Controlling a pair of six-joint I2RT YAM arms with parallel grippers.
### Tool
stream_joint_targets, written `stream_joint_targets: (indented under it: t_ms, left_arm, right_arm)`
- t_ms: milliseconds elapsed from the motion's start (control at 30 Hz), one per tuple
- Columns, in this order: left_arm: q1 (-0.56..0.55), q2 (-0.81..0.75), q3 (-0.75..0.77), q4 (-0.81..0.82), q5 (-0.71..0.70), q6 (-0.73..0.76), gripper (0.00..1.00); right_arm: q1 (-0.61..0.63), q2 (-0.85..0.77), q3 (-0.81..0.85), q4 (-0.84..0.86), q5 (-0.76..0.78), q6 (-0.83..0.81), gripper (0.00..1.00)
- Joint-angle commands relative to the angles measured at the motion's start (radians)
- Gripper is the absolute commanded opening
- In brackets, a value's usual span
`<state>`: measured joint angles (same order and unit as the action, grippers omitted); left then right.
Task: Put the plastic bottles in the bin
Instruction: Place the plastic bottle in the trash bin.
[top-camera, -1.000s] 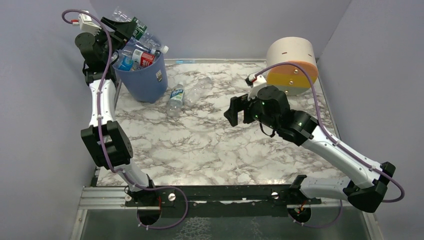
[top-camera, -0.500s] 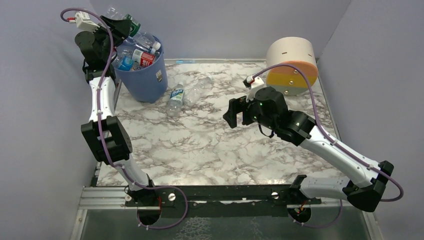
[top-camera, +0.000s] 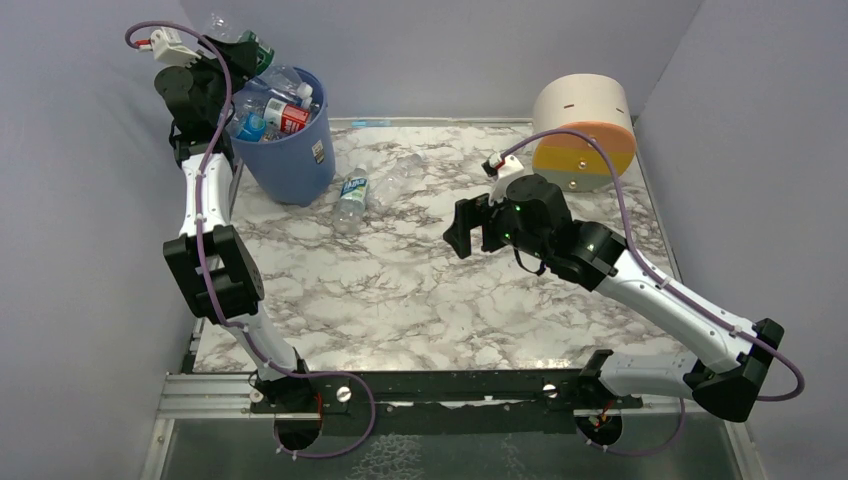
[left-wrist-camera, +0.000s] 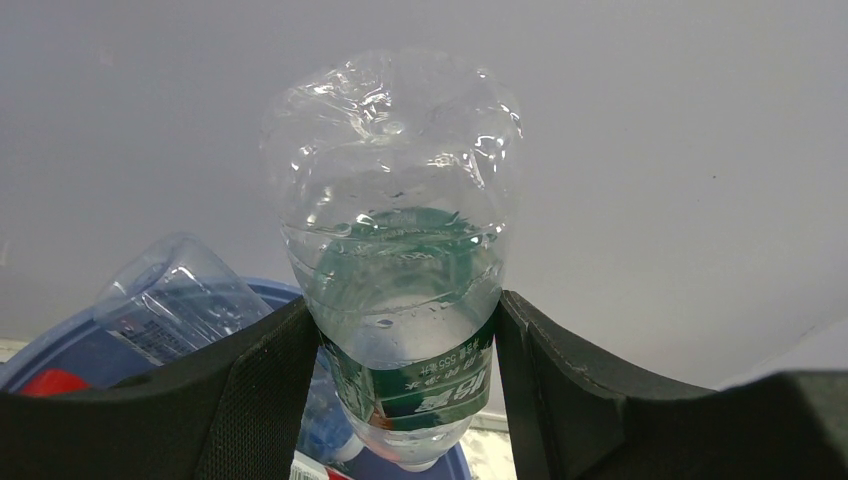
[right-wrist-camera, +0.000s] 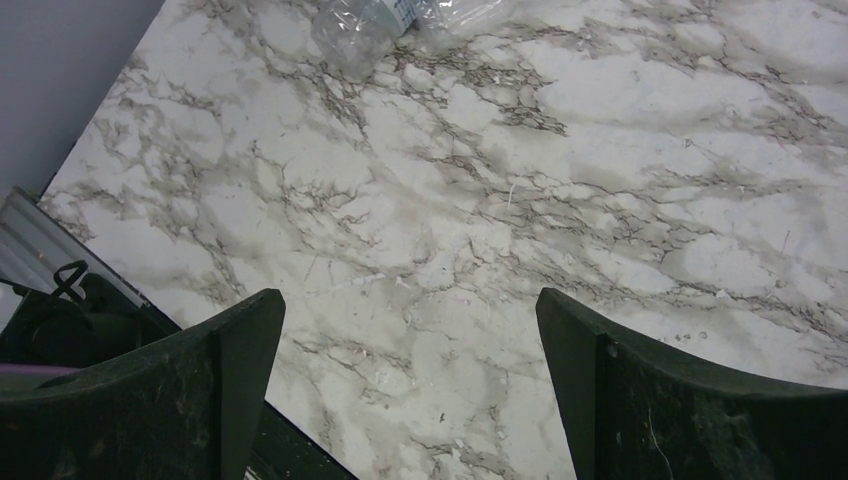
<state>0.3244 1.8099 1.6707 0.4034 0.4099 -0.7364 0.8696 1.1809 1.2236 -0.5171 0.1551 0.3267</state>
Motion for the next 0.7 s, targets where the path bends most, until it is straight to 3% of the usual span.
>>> stream_joint_targets:
  t_ms: [0, 400, 667]
  left_arm:
    - [0.005, 0.02, -0.004, 0.074, -0.043, 0.018, 0.66]
    - [-0.014, 0.036, -0.05, 0.075, -0.023, 0.043, 0.7]
    - [-0.015, 0.012, -0.096, 0.073, -0.014, 0.037, 0.85]
  right_arm:
    - [0.004, 0.006, -0.01, 0.02, -0.03, 0.018, 0.99]
    - [0.005, 0.004, -0.013, 0.022, -0.048, 0.029, 0.99]
    - [0.005, -0.007, -0.02, 0.024, -0.055, 0.036, 0.99]
